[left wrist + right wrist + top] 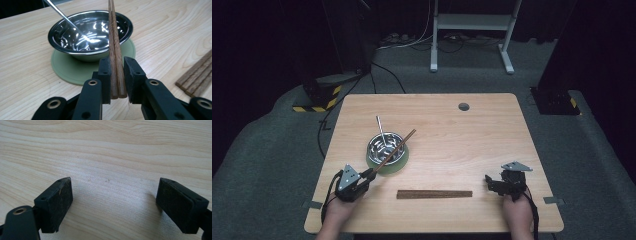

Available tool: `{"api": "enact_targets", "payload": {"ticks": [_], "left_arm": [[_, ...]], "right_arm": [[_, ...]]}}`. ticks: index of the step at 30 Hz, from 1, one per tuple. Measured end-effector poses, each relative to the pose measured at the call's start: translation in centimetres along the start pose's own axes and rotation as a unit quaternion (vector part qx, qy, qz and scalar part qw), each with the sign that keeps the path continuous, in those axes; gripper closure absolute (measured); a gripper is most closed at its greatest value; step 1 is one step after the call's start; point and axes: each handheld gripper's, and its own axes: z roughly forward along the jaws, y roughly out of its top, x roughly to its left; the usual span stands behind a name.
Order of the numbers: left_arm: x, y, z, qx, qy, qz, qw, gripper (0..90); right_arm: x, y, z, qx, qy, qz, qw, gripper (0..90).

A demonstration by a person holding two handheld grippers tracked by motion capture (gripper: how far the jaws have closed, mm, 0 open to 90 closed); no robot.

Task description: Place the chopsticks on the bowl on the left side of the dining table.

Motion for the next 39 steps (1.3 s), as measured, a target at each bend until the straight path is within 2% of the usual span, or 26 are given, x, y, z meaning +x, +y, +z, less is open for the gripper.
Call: {"api": "enact_targets", "payload": {"ticks": [3,6,14,21,23,26,27,34,39], "left_arm": [[-0.2,0.0,0.0,-0.004,-0.007,-0.002,1.0,75.8],[0.0,0.0,0.0,-0.002,-0.009,0.006,0.9999,75.8],[-0.1,0.0,0.1,0.001,-0.014,0.001,0.9999,75.8],[0.1,0.0,0.0,0.002,-0.008,0.005,1.0,75.1],[0.1,-0.1,0.0,0.0,-0.007,-0.001,1.0,73.1],[0.3,-0.1,0.0,0.002,0.004,0.004,1.0,69.0],[0.3,-0.1,0.0,0.002,0.008,-0.003,1.0,66.8],[1.1,-0.2,-0.3,0.001,0.04,-0.007,0.9992,58.4],[1.7,-0.3,-0.4,0.002,0.071,-0.024,0.9972,57.2]], "right_arm": [[0.0,0.0,0.0,0.0,0.0,0.0,1.0,13.8],[0.0,0.0,0.0,0.0,0.0,0.0,1.0,13.8],[0.0,0.0,0.0,0.0,0.0,0.0,1.0,13.8],[0.0,0.0,0.0,0.0,0.0,0.0,1.0,13.8],[0.0,0.0,0.0,0.0,0.0,0.0,1.0,13.8],[0.0,0.0,0.0,0.0,0.0,0.0,1.0,13.8],[0.0,0.0,0.0,0.0,0.0,0.0,1.0,13.8],[0.0,0.0,0.0,0.0,0.0,0.0,1.0,13.8],[0.0,0.0,0.0,0.0,0.0,0.0,1.0,13.8]]}}
